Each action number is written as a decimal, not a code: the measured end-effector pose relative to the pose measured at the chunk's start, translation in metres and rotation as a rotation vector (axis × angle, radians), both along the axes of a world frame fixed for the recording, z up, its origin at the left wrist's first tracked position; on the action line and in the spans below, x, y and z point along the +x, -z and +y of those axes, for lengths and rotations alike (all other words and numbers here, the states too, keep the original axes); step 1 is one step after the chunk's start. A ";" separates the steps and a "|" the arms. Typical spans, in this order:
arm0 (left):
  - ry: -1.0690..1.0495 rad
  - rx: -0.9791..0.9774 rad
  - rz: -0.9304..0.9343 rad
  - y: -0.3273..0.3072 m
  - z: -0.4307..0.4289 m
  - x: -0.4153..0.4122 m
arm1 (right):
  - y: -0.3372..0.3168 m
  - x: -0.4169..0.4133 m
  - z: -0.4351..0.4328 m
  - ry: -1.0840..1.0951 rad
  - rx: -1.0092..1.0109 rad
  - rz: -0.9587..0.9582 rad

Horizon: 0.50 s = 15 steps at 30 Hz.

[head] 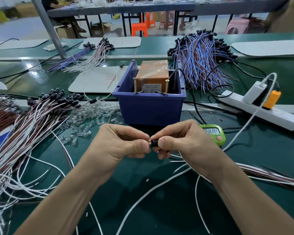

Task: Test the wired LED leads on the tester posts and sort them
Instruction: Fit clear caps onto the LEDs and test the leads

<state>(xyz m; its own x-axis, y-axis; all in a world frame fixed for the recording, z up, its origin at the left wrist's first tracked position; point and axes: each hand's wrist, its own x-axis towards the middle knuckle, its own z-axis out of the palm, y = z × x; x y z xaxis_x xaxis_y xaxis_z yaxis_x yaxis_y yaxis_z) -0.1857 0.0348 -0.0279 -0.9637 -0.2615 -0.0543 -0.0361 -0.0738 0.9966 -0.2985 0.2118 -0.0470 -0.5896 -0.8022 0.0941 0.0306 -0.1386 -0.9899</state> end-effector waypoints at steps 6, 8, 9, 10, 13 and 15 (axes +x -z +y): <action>-0.074 -0.016 -0.003 0.004 0.003 -0.002 | 0.002 0.000 -0.001 0.046 0.015 -0.009; -0.082 -0.026 0.002 0.005 0.005 -0.002 | 0.003 0.001 -0.001 0.065 0.017 -0.015; -0.093 -0.031 0.006 0.005 0.006 -0.002 | 0.003 0.001 -0.001 0.072 0.017 -0.015; -0.106 -0.034 0.010 0.004 0.006 -0.003 | 0.003 0.002 -0.002 0.079 0.018 -0.014; -0.140 0.004 0.026 0.003 0.006 -0.003 | 0.001 0.001 -0.003 0.097 0.016 -0.016; -0.150 0.032 0.035 0.001 0.006 -0.002 | -0.001 0.002 -0.003 0.106 0.012 -0.012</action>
<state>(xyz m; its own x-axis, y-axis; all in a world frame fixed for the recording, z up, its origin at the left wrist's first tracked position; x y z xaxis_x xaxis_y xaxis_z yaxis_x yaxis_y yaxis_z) -0.1878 0.0409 -0.0290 -0.9156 -0.4009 -0.0315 0.0127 -0.1072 0.9942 -0.2970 0.2083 -0.0459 -0.6725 -0.7360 0.0776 0.0278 -0.1299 -0.9911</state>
